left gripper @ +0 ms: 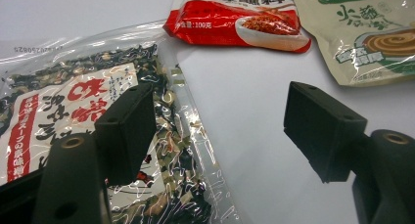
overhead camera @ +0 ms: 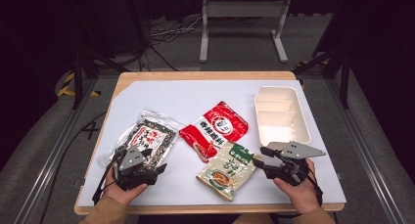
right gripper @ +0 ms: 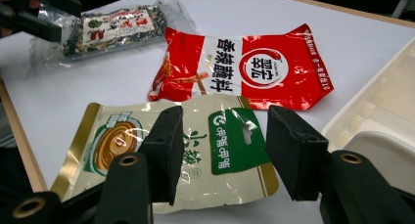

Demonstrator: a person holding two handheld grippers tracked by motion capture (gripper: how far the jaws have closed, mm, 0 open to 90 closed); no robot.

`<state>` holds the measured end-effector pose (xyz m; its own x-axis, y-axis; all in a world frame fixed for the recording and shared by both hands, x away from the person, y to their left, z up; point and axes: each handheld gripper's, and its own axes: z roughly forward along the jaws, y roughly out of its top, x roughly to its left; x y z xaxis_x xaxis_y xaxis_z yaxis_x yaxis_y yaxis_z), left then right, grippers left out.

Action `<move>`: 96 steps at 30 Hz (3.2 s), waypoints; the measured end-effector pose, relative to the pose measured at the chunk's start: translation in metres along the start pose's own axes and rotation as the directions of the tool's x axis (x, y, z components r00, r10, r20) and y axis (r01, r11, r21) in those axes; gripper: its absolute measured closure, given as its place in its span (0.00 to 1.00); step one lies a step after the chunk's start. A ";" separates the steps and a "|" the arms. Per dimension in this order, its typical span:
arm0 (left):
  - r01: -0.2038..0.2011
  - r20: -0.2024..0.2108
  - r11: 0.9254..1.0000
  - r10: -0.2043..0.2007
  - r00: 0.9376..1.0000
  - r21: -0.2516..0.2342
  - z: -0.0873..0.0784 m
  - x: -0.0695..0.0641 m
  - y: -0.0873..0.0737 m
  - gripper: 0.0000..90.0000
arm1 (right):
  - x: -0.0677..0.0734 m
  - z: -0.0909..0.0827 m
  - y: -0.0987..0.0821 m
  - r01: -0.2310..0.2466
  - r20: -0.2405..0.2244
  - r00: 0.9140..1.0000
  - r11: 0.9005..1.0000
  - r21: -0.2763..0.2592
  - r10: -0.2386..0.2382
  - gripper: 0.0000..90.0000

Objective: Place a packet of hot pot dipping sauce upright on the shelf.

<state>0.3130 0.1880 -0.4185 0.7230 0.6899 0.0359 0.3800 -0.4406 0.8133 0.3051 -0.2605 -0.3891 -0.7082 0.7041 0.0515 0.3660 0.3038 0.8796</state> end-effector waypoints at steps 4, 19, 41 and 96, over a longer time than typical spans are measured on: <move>0.006 0.025 1.000 -0.006 1.000 0.005 0.001 -0.001 0.001 0.31 | 0.004 0.000 0.006 0.015 -0.003 1.000 1.000 0.003 -0.015 0.52; -0.007 0.017 1.000 0.006 1.000 0.014 0.004 -0.001 0.002 0.30 | -0.001 0.009 0.029 0.021 0.025 0.999 0.997 0.071 -0.023 0.52; -0.021 0.033 0.999 0.019 0.999 0.041 0.007 -0.006 0.001 0.29 | -0.006 0.037 0.013 -0.025 0.080 0.997 0.967 0.252 0.005 0.43; -0.057 0.064 0.994 0.052 0.997 0.088 0.014 -0.009 0.001 0.27 | -0.008 0.045 0.004 -0.142 -0.114 0.977 0.949 0.282 0.180 0.57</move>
<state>0.3153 0.1730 -0.4264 0.7770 0.6281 0.0408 0.3876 -0.5285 0.7553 0.3391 -0.2358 -0.4077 -0.6951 0.6692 0.2627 0.6181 0.3696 0.6939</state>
